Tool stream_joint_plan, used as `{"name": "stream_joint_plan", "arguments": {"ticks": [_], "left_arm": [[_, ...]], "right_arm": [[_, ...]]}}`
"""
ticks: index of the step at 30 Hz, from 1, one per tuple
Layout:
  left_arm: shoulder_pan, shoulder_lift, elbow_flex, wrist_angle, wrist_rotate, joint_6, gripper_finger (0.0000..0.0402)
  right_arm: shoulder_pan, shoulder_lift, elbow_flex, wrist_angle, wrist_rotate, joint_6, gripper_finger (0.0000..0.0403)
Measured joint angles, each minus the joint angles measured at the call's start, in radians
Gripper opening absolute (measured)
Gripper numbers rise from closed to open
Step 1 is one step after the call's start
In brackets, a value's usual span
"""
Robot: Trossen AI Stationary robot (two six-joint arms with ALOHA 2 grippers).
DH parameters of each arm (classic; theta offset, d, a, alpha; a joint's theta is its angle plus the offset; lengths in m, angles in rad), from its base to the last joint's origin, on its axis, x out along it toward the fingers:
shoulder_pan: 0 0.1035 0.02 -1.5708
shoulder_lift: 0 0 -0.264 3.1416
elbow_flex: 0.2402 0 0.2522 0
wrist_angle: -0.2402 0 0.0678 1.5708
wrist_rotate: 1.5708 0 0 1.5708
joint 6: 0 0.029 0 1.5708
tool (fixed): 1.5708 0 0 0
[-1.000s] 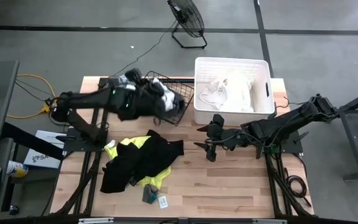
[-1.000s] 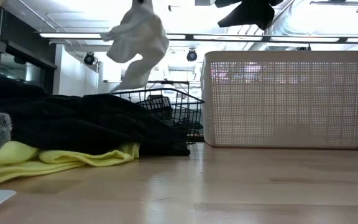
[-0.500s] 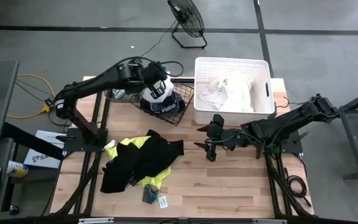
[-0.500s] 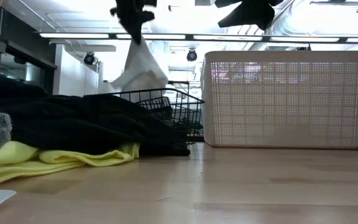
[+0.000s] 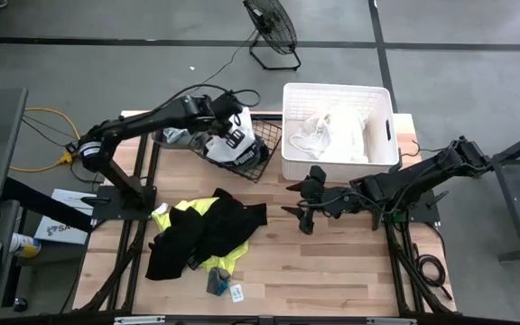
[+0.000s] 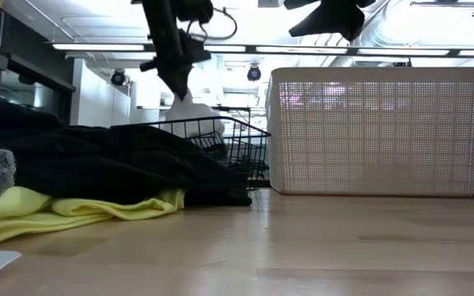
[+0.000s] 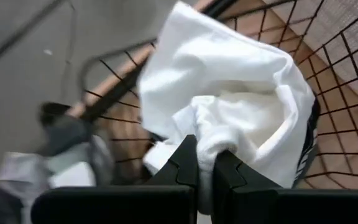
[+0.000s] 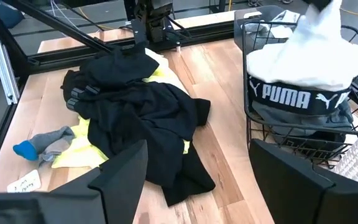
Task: Pick & Place Cloths
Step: Put the white underwear into the wire basket
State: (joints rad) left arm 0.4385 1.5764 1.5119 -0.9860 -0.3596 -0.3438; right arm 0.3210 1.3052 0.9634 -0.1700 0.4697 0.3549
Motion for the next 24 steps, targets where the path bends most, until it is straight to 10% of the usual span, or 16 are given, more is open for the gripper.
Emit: {"name": "stream_joint_plan", "arguments": {"ticks": [24], "left_arm": [[0.010,0.000,-0.389,0.293,0.116,-0.208,0.0003]], "right_arm": [[0.000,0.000,0.000,-0.001,0.029,0.008,0.0275]]}}
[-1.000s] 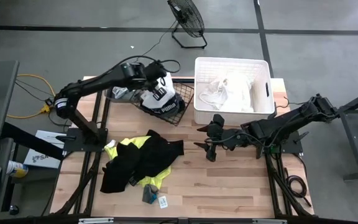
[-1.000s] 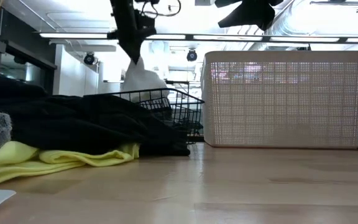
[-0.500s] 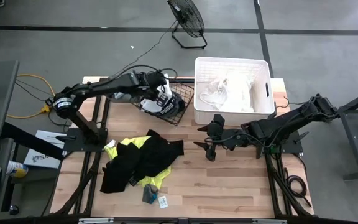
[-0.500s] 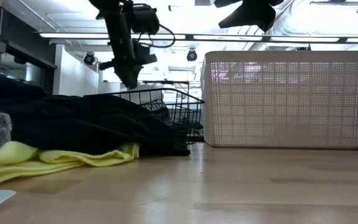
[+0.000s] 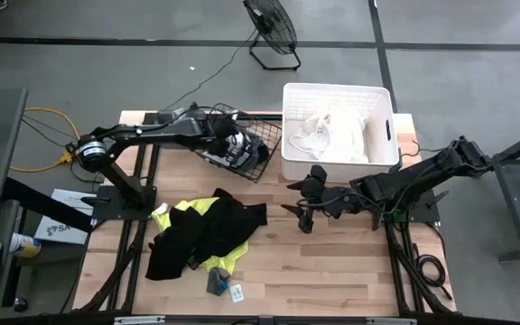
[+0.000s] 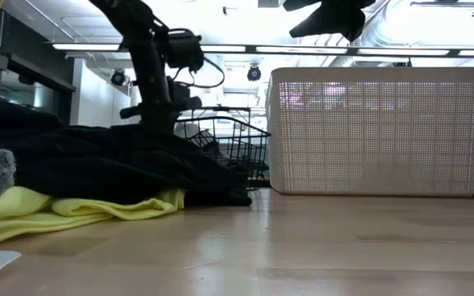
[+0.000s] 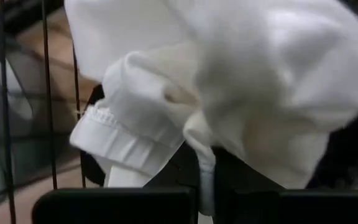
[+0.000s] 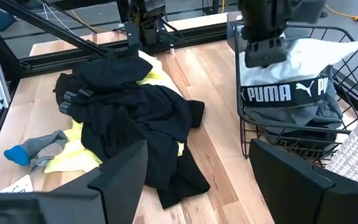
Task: Pick & Place Cloths
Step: Put the white underwear into the wire basket
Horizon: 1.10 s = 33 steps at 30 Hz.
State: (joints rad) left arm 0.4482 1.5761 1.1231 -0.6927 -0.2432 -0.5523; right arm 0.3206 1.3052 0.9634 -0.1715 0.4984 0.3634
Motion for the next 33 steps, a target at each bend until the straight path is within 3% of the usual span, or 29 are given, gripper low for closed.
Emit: {"name": "stream_joint_plan", "arguments": {"ticks": [7,16,21,28,33], "left_arm": [[0.033,0.000,-0.075,0.088,0.074,-0.014,0.0003],[0.043,0.000,-0.075,0.107,0.110,-0.004,0.0008],[0.043,0.000,-0.039,0.098,0.145,0.027,0.0048],[0.043,0.000,0.043,-0.055,0.182,0.032,0.0112],[0.042,0.000,0.125,-0.142,0.183,0.032,0.0129]], "right_arm": [[0.000,0.000,0.000,0.000,0.000,0.000,0.0275],[0.000,0.000,0.000,-0.003,0.000,-0.001,0.0275],[0.000,0.000,0.000,-0.008,-0.002,0.004,0.0275],[0.000,0.000,0.000,-0.009,-0.003,0.006,0.0275],[0.000,0.000,0.000,-0.009,-0.003,0.007,0.0275]]}}
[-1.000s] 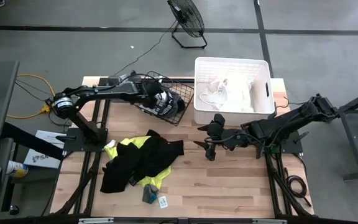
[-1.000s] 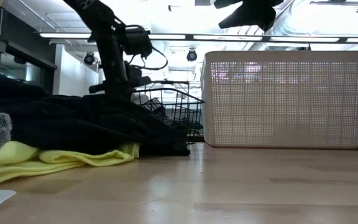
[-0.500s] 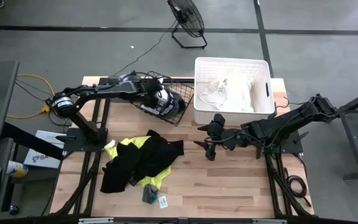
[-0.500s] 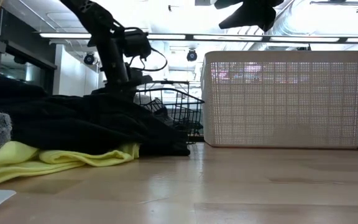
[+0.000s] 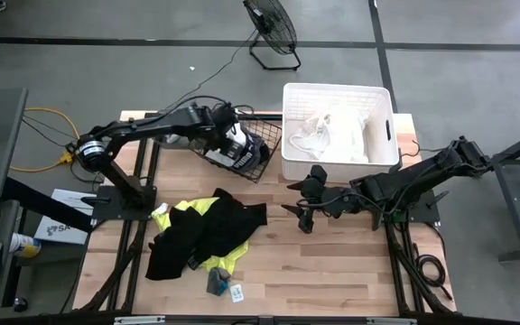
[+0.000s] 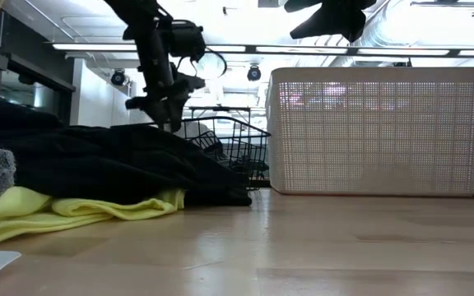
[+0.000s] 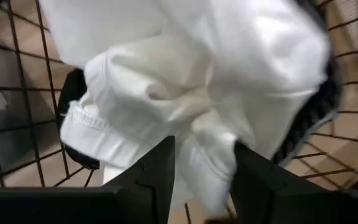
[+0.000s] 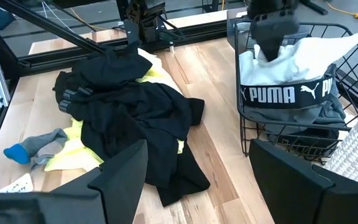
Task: Pick & Place Cloths
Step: Put the white underwear into the wire basket
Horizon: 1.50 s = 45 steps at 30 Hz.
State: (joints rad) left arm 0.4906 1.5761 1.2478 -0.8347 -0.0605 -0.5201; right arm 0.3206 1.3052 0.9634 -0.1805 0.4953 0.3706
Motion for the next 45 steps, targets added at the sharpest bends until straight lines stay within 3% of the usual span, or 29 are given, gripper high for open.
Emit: {"name": "stream_joint_plan", "arguments": {"ticks": [10,18,31,42,45], "left_arm": [[0.000,0.000,0.123,-0.004,-0.019,0.041,0.0131],[0.001,0.000,0.148,0.066,-0.226,0.045,0.0132],[0.023,0.063,0.139,0.141,-0.272,0.044,0.0132],[0.047,0.150,0.139,0.152,-0.259,0.053,0.0131],[0.046,0.150,0.141,0.154,-0.233,0.099,0.0116]], "right_arm": [[0.000,0.000,0.000,0.000,0.000,0.003,0.0275],[0.000,0.000,0.000,0.000,0.000,0.003,0.0275],[-0.001,0.000,0.000,-0.001,0.000,0.000,0.0275],[-0.003,0.000,0.000,-0.006,0.000,-0.001,0.0275],[-0.003,0.000,0.000,-0.006,0.000,-0.001,0.0275]]}}
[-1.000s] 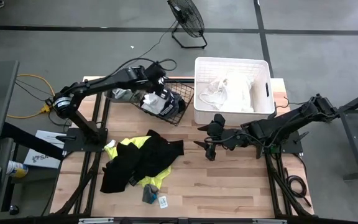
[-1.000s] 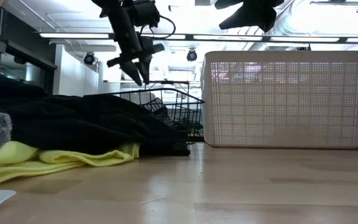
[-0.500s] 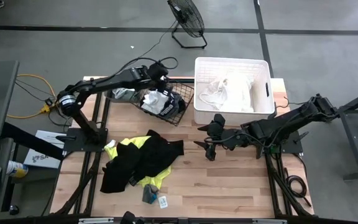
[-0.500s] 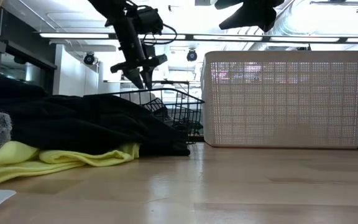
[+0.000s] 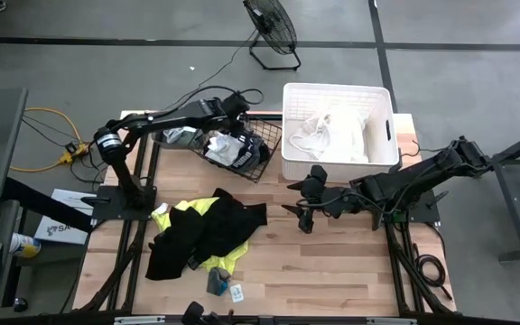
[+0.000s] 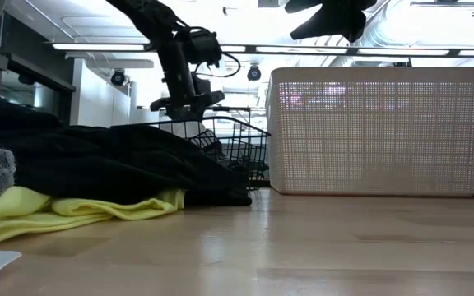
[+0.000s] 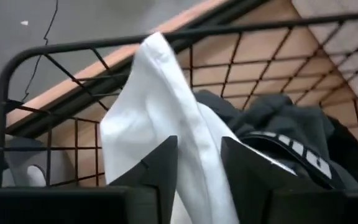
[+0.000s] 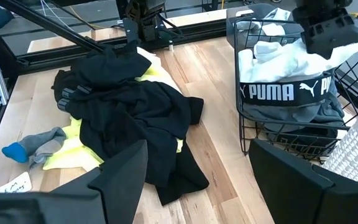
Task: Pick & Place Cloths
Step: Put the white underwear into the wire basket
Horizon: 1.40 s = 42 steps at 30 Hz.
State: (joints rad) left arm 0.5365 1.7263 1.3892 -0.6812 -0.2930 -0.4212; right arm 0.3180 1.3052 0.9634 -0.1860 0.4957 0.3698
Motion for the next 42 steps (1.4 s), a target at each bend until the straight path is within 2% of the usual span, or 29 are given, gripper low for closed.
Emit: {"name": "stream_joint_plan", "arguments": {"ticks": [2,5,7,15,18,28,37,42], "left_arm": [[0.000,0.000,0.013,-0.019,0.024,0.024,0.0088],[-0.001,-0.006,0.039,-0.049,0.044,0.064,0.0024],[-0.007,-0.006,0.052,-0.074,0.052,0.100,0.0010],[-0.037,-0.006,0.059,-0.177,0.151,0.397,0.0003],[-0.051,-0.006,0.059,-0.184,0.163,0.455,0.0003],[-0.053,0.034,0.038,-0.169,0.279,0.365,0.0001],[-0.053,0.089,0.027,-0.144,0.283,0.361,0.0002],[-0.053,0.086,0.042,-0.137,0.278,0.362,0.0039]], "right_arm": [[0.000,0.000,0.000,0.000,0.000,0.000,0.0275],[0.000,0.000,0.000,0.000,0.000,0.001,0.0275],[0.000,0.000,0.000,0.000,0.000,0.002,0.0275],[0.000,0.000,0.000,0.000,0.002,0.003,0.0275],[0.000,0.000,0.000,0.000,0.003,0.003,0.0275],[0.000,0.000,0.000,0.000,0.003,0.003,0.0275],[0.000,0.000,0.000,-0.011,0.003,0.004,0.0275],[0.000,0.000,0.000,-0.015,0.003,0.004,0.0275]]}}
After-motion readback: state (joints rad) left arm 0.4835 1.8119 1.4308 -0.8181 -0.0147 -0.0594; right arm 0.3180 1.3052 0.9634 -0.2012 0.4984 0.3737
